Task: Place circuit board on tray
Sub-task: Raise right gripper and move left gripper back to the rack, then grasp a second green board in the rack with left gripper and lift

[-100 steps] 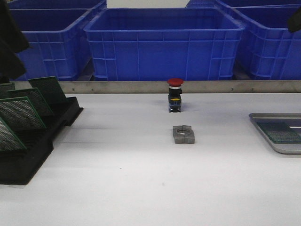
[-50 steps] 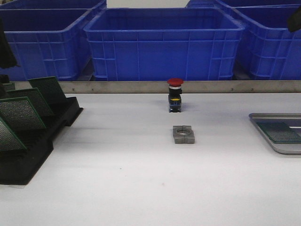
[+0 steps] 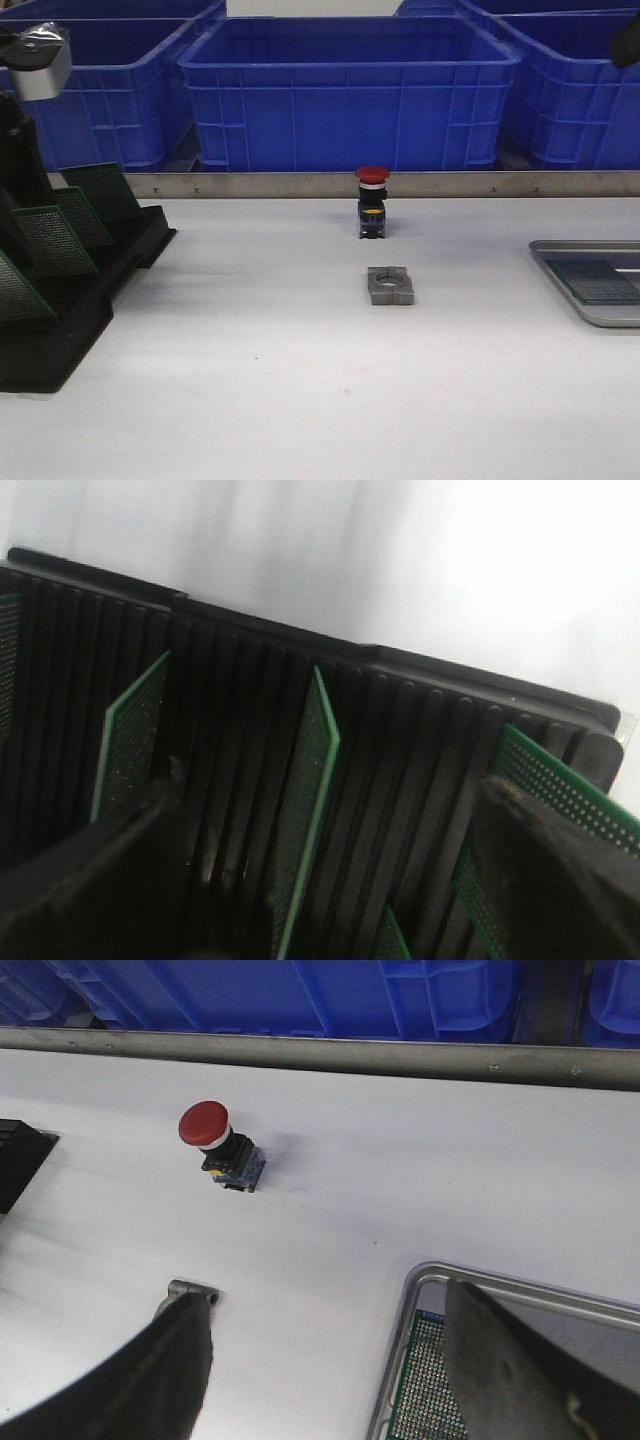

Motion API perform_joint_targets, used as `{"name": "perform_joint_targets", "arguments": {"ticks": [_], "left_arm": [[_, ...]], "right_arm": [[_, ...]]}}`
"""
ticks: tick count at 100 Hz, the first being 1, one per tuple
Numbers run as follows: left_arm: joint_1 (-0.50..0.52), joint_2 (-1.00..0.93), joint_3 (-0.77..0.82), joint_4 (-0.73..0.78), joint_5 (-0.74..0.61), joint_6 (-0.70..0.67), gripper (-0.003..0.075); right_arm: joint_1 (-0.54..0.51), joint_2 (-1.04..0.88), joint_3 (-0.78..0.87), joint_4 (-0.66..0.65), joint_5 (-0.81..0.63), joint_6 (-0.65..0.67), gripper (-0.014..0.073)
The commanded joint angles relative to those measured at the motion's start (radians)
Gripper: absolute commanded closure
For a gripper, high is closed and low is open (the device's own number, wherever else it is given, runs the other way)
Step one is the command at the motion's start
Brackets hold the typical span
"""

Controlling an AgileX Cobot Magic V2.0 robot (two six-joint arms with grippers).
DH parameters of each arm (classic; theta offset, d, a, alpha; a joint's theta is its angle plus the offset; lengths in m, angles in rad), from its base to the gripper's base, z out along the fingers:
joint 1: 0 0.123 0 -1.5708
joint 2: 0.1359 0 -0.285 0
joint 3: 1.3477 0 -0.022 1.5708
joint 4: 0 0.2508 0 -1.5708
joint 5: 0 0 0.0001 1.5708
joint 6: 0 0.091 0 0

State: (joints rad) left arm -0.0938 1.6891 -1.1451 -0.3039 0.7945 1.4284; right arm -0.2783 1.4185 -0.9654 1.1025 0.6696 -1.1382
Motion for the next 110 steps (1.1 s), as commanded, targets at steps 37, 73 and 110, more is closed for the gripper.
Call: {"name": "perform_joint_targets", "arguments": {"ticks": [37,73,110], "left_arm": [[0.0,-0.033,-0.028,-0.025,-0.028,-0.011,0.0574],[0.0,-0.033,-0.028,-0.025,-0.028,-0.011,0.074],[0.0,-0.111,-0.028,0.009,-0.019,-0.011,0.0741]], "right_arm": [[-0.002,-0.04,-0.027,0.032,0.009,-0.005,0.0085],[-0.002,-0.04,-0.027,0.032,0.013,-0.005,0.0085],[-0.002,-0.04,-0.027,0.032,0.013,-0.005,0.0085]]}}
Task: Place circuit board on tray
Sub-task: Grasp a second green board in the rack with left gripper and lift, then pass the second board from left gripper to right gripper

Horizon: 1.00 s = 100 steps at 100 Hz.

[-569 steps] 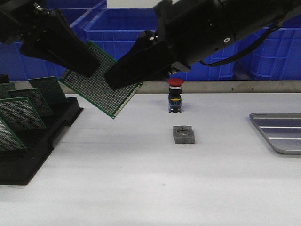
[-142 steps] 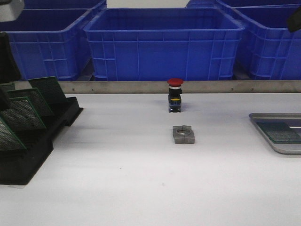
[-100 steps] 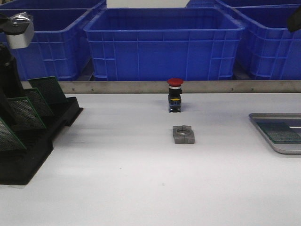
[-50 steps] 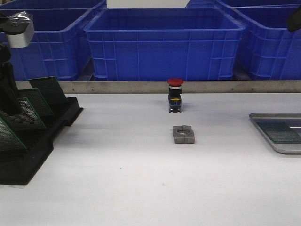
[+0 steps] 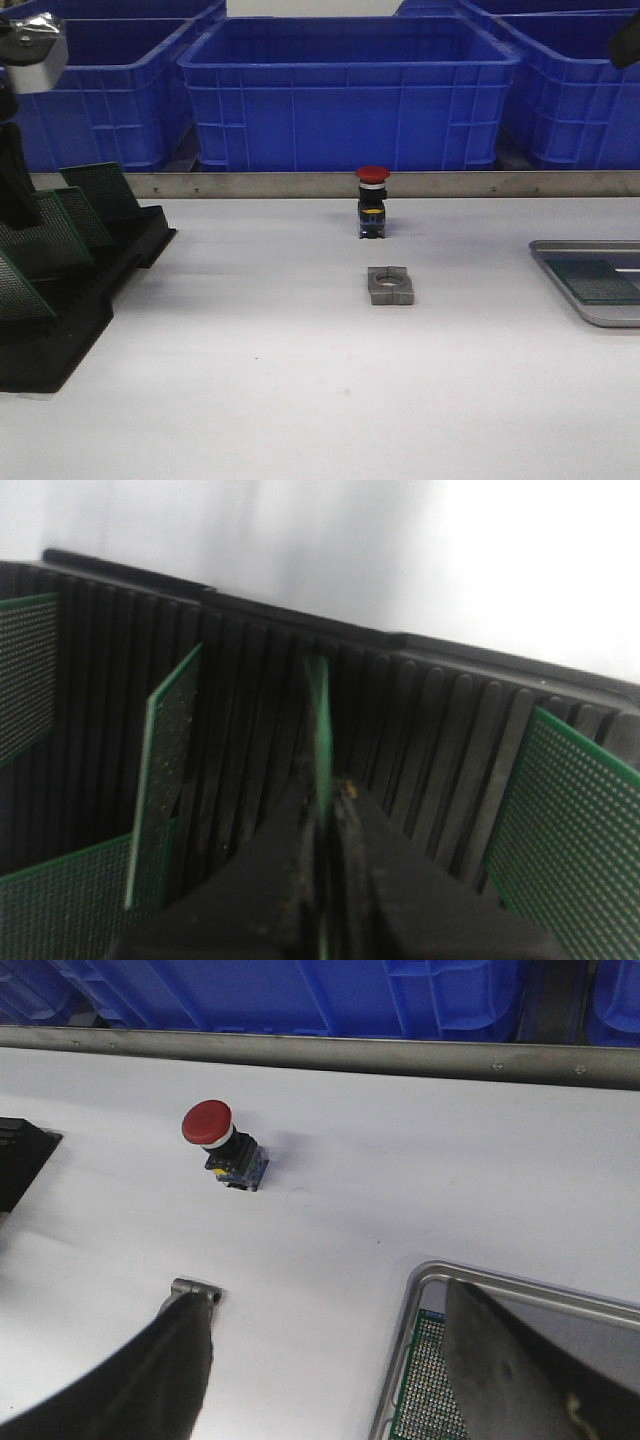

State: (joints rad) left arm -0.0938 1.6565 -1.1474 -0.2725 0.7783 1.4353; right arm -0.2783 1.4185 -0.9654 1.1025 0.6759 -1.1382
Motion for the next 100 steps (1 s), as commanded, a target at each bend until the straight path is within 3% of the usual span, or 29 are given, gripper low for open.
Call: {"name": "perform_joint_targets", "arguments": {"ticks": [1,23,42,65,100], "left_arm": [[0.0,-0.082,-0.026,-0.023,-0.003,-0.018,0.0741],[0.0,-0.171,-0.026,-0.06,0.024,-0.018,0.0741],[-0.004,-0.206,-0.026,-0.23,0.071,-0.011,0.074],[-0.105,-0.204,-0.026,-0.35,0.098,-0.009,0.074],[-0.225,-0.201,-0.026,-0.56,0.1,0.049,0.074]], "right_arm": [[-0.002,-0.04,-0.027,0.032,0.007,-0.005,0.0085],[-0.002,-0.04,-0.027,0.032,0.035,-0.006,0.0085],[-0.002,-0.04,-0.027,0.033,0.099,-0.052,0.0085],[0.014,-0.04,-0.027,0.039,0.219,-0.165,0.0085],[0.269,-0.04,-0.027,0.039,0.278,-0.476,0.0085]]}}
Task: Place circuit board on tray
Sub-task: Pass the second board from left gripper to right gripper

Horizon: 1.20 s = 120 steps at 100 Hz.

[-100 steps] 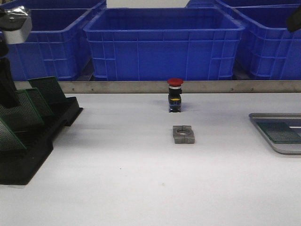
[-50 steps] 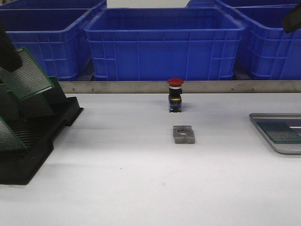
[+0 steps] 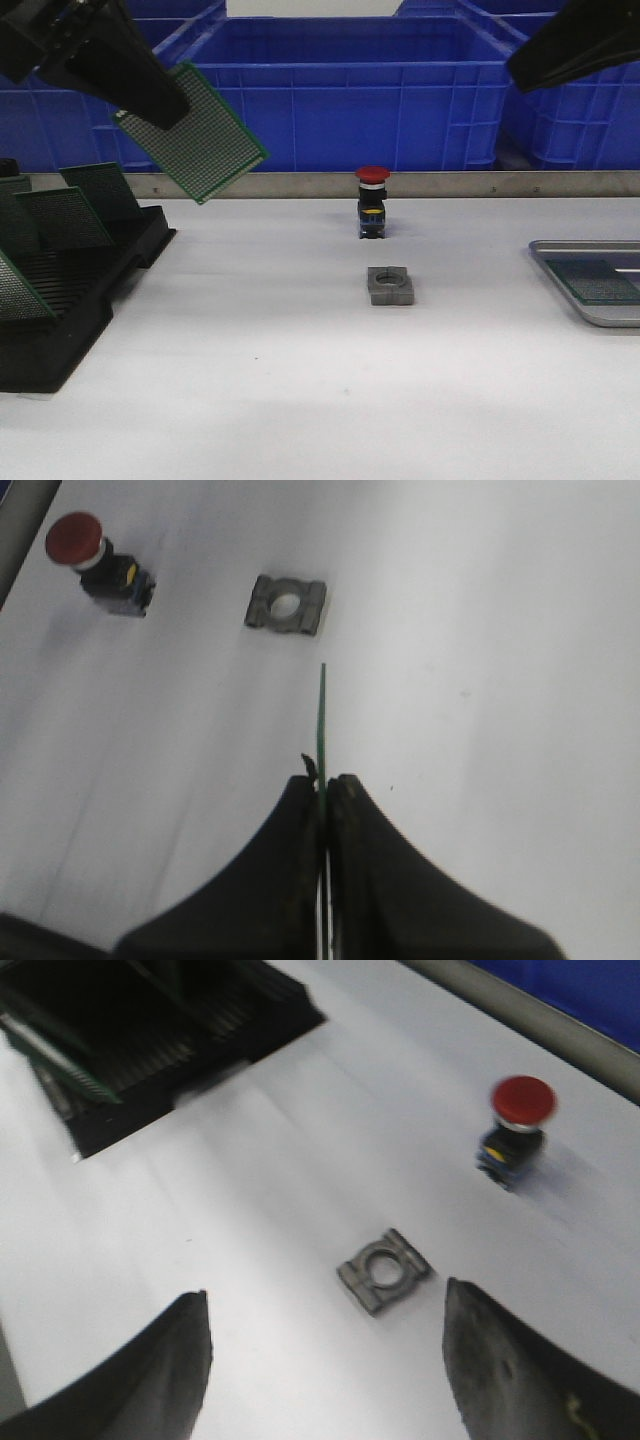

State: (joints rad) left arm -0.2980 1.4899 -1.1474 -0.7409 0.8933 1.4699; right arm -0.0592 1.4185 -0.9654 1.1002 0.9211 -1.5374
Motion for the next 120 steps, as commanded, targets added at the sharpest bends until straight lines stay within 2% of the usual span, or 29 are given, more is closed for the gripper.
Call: {"name": "perform_joint_targets", "arguments": {"ticks": [1,19,30,42,73,88,120], "left_arm": [[-0.023,-0.035,-0.026,-0.097,-0.015,0.016,0.074],[-0.039,-0.035,-0.026,-0.125,-0.009,0.03,0.074],[-0.051,-0.035,-0.026,-0.135,0.019,0.034,0.074],[-0.051,-0.035,-0.026,-0.139,0.042,0.034,0.074],[-0.051,-0.035,-0.026,-0.144,0.046,0.034,0.074],[-0.051,-0.035,-0.026,-0.144,0.046,0.034,0.074],[-0.051,-0.035,-0.026,-0.146,0.046,0.034,0.074]], "right_arm": [[0.061,-0.04,-0.027,0.041,0.033,-0.08,0.0085],[0.189,-0.04,-0.027,0.041,0.032,-0.205,0.0085],[0.245,-0.038,-0.027,0.041,0.012,-0.323,0.0085],[0.294,-0.026,-0.027,0.067,-0.015,-0.378,0.0085],[0.4,0.093,-0.03,0.297,-0.056,-0.4,0.0085],[0.409,0.152,-0.03,0.42,-0.068,-0.4,0.0085],[0.409,0.21,-0.03,0.471,-0.07,-0.4,0.0109]]}}
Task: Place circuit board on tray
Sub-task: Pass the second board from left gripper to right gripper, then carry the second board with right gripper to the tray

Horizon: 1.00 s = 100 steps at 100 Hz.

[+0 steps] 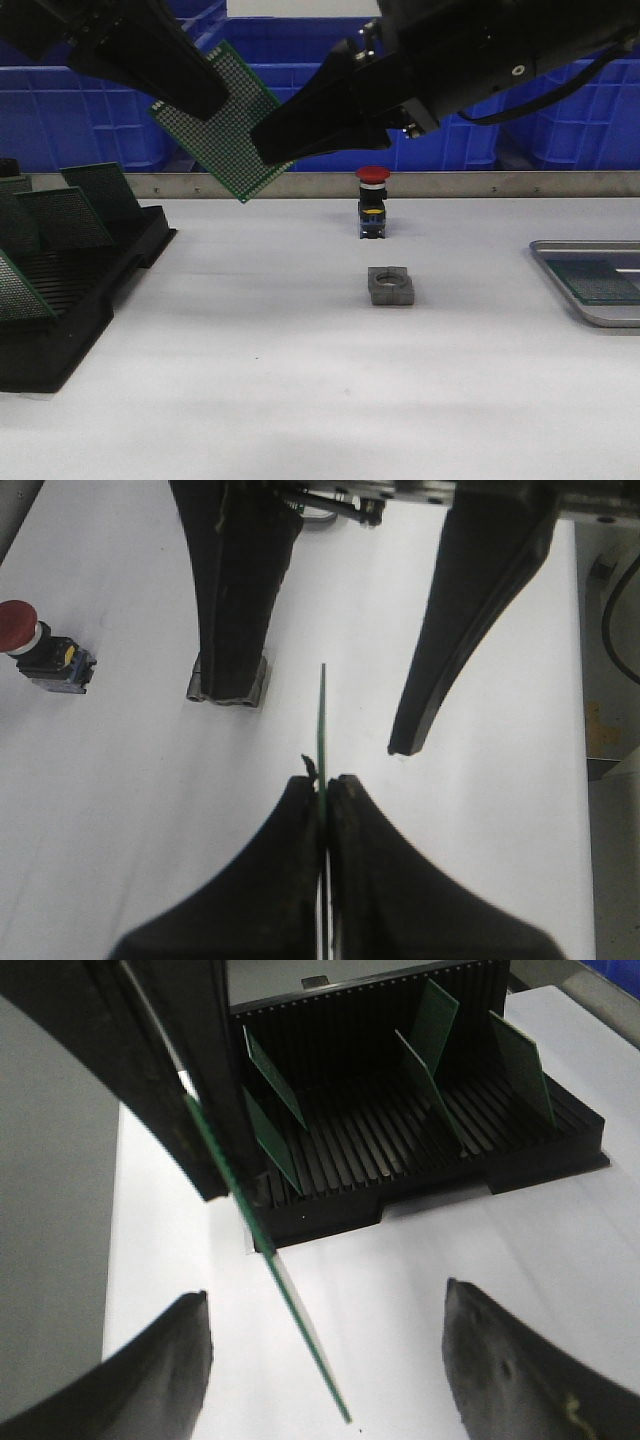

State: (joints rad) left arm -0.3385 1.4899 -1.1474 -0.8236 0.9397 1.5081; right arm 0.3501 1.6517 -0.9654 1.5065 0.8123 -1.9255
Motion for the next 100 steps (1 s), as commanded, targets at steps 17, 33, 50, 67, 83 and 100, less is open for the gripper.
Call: {"name": "perform_joint_targets", "arguments": {"ticks": [17,33,50,67,83,100], "left_arm": [[-0.01,-0.035,-0.026,-0.064,0.0,-0.004,0.0741],[-0.01,-0.035,-0.026,-0.064,0.0,-0.004,0.074],[-0.01,-0.035,-0.026,-0.064,-0.004,-0.004,0.0722],[-0.01,-0.035,-0.026,-0.064,-0.012,-0.004,0.045],[-0.01,-0.035,-0.026,-0.064,-0.048,-0.004,0.0217],[-0.002,-0.035,-0.026,-0.061,-0.102,-0.004,0.0205]], "right_arm": [[0.0,-0.024,-0.03,0.074,0.049,-0.012,0.0339],[0.0,-0.024,-0.03,0.074,0.05,-0.012,0.0573],[0.0,-0.024,-0.03,0.074,0.05,-0.012,0.066],[0.0,-0.024,-0.03,0.074,0.053,-0.012,0.0662],[-0.002,-0.024,-0.029,0.074,0.056,0.003,0.0662],[-0.037,-0.025,-0.027,0.065,0.057,0.094,0.0662]]}}
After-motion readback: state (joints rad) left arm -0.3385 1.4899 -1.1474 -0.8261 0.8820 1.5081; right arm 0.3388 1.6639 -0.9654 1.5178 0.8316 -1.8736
